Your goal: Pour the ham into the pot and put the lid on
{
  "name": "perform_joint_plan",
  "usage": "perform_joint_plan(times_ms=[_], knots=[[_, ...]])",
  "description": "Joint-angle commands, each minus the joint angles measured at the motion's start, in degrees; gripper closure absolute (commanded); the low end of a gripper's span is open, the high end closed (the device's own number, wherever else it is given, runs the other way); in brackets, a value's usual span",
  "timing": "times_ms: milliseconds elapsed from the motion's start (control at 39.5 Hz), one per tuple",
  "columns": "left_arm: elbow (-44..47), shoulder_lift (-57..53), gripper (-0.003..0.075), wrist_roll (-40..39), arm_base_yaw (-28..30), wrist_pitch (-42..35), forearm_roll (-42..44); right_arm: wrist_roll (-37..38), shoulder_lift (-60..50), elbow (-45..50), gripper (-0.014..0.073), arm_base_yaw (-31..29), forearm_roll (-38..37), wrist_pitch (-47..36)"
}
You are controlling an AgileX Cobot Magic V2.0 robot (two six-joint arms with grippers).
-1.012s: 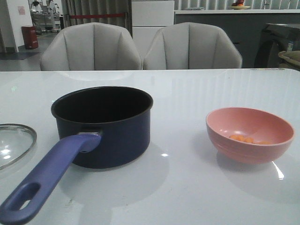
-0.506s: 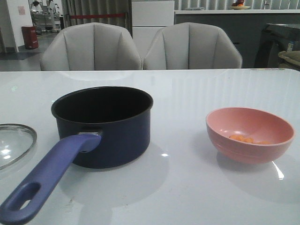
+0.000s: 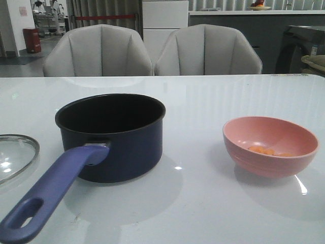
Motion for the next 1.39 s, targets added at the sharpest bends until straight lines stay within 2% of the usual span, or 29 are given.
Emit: perform_joint_plan(times_ms=[0, 506, 708, 784, 936, 1138, 1239, 1366], knots=[[-1.45, 0.30, 0.0103, 0.00, -0.30, -4.65, -0.55, -0.14, -1.10, 0.41, 0.0457, -0.30, -0.50, -4.13], [-1.45, 0.30, 0.0103, 0.00, -0.30, -4.65, -0.55, -0.14, -1.10, 0.41, 0.0457, -0.30, -0.50, -4.49], [-1.45, 0.30, 0.0103, 0.00, -0.30, -4.65, -0.55, -0.09, -1.10, -0.81, 0.0457, -0.20, -0.42, -12.55], [-1.45, 0.30, 0.0103, 0.00, -0.30, -4.65, -0.55, -0.09, 0.07, -4.64, 0.0457, -0.13, -0.30, -9.32], [-1.45, 0.30, 0.0103, 0.00, -0.30, -4.65, -0.55, -0.09, 9.49, -15.68, 0.0457, -0.13, -0.30, 3.41], [-1.45, 0.30, 0.0103, 0.00, -0.30, -4.65, -0.55, -0.09, 18.20, -23.26, 0.0457, -0.13, 2.20, 17.41], [-1.45, 0.30, 0.0103, 0.00, -0.30, -4.65, -0.55, -0.09, 19.14, -23.13, 0.0457, -0.13, 4.29, 20.69], [-1.45, 0.30, 0.0103, 0.00, -0.30, -4.65, -0.55, -0.09, 19.13, -23.13, 0.0456, -0.13, 3.87, 20.96]])
